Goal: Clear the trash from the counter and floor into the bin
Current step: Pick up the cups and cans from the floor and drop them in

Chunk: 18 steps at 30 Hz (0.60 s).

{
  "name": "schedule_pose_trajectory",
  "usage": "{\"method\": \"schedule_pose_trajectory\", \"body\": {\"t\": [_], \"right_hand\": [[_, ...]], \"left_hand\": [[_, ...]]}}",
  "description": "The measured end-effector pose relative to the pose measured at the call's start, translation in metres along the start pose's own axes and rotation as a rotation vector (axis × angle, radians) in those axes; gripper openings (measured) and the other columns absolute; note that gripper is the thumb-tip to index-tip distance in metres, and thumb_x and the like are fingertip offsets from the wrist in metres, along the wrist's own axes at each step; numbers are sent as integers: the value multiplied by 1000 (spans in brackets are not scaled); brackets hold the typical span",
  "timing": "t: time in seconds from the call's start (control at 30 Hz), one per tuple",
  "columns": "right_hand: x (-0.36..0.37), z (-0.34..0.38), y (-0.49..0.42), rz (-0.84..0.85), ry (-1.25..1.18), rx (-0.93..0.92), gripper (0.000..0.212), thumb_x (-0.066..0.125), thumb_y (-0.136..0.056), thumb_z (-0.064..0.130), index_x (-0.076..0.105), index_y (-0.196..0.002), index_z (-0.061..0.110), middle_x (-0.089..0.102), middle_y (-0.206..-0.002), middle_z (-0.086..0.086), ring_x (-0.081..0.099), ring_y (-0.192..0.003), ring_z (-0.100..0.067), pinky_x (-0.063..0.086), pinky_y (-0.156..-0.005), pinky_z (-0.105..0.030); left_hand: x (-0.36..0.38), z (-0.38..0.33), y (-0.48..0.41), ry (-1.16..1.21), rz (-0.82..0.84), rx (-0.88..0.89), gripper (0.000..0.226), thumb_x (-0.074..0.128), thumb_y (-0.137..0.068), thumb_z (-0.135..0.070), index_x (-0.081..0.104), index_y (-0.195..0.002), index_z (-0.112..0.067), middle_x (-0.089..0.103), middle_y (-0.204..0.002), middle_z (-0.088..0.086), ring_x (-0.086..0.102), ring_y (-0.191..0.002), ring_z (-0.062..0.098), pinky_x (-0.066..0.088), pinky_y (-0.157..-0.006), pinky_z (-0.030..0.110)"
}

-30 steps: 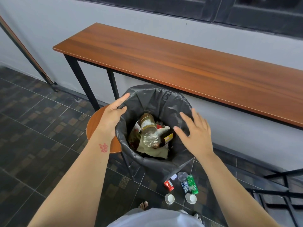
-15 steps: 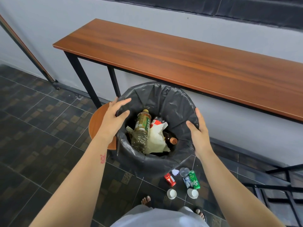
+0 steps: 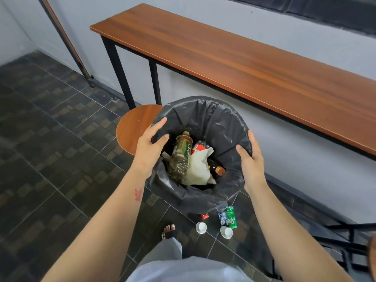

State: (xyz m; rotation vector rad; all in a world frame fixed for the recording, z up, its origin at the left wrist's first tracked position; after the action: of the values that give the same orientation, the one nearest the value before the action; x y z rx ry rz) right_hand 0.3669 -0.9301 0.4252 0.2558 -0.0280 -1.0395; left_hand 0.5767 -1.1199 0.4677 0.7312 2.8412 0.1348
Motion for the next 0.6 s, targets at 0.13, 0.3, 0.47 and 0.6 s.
{"method": "schedule_pose_trajectory", "body": {"t": [0.13, 0.3, 0.47, 0.6], "right_hand": [[-36, -8, 16, 85, 53, -10, 58, 57, -98, 19, 37, -144, 48, 32, -155, 19, 28, -144, -11, 24, -119, -41], [-79, -25, 41, 168, 102, 6, 57, 55, -99, 18, 37, -145, 46, 32, -154, 19, 28, -143, -10, 25, -117, -37], [-110, -51, 61, 229, 160, 43, 58, 56, -98, 19, 37, -144, 48, 30, -155, 19, 26, -144, -12, 24, -116, -38], [-118, -75, 78, 281, 207, 52, 58, 56, -98, 18, 38, -143, 49, 32, -153, 24, 27, -142, -5, 24, -114, -29]], "left_hand": [[18, 14, 54, 62, -77, 4, 46, 59, -97, -12, 58, -133, -40, 40, -149, -13, 25, -143, 5, 22, -117, 30], [43, 43, 116, 79, -130, -16, 47, 60, -96, -11, 59, -133, -41, 47, -146, -13, 34, -140, 4, 28, -117, 34], [58, 76, 168, 100, -170, -74, 49, 60, -96, -12, 57, -133, -43, 47, -145, -17, 38, -136, 1, 29, -117, 36], [61, 106, 198, 76, -193, -152, 51, 57, -97, -11, 55, -134, -46, 42, -148, -17, 30, -142, 6, 26, -118, 41]]}}
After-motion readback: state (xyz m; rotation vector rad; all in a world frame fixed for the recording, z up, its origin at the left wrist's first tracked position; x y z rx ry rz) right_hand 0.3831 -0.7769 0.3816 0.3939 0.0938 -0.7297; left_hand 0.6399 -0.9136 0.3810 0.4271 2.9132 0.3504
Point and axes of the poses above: each hand's wrist, its own y-axis away from the middle knuckle, its own x-axis out of the palm, z = x × y, the point moved 6 cm from there along -y, towards the middle knuckle
